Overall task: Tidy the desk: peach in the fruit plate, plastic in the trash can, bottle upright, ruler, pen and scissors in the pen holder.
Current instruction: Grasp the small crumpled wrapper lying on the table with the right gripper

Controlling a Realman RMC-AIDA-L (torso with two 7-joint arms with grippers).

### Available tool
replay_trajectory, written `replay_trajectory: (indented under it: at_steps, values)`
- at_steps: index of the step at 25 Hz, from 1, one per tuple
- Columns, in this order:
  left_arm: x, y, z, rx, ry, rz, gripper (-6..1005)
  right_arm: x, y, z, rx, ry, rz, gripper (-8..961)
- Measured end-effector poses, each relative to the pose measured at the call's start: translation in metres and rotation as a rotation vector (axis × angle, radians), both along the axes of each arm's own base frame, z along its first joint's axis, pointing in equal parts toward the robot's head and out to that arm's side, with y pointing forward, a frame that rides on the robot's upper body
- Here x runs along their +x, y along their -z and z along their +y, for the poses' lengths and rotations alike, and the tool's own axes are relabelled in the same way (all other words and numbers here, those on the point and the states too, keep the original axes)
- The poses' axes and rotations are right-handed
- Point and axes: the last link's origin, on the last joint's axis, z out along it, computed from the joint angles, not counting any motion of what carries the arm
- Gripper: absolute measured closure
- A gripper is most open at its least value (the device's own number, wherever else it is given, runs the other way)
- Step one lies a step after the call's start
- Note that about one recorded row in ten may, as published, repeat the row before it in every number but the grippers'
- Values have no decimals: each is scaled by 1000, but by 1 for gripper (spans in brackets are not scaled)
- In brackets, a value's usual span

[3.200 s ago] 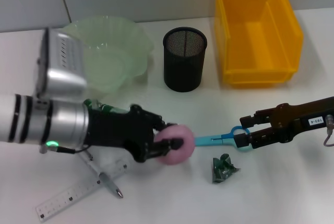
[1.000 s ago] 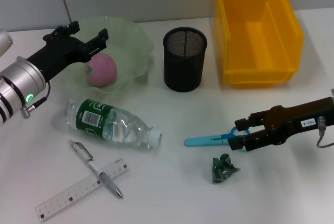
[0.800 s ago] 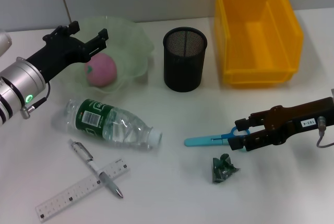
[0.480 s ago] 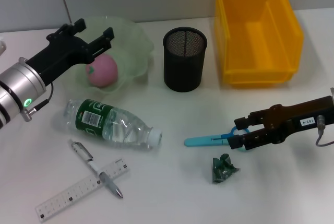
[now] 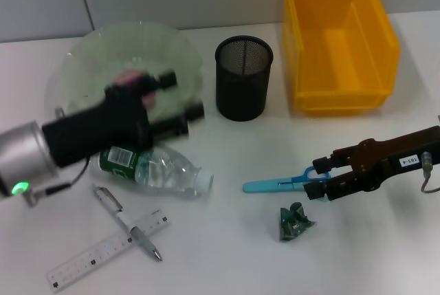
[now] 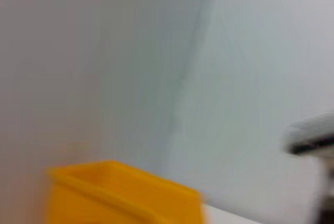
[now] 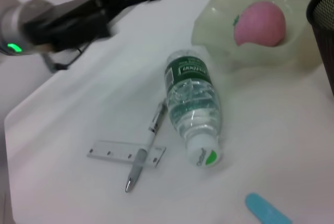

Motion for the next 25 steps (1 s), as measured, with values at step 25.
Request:
replay_trajectory:
  at_steps: [25]
  values:
    - [-11,1,-40,-325,219,275,184,-74,7,15,-294,-267,-369,257]
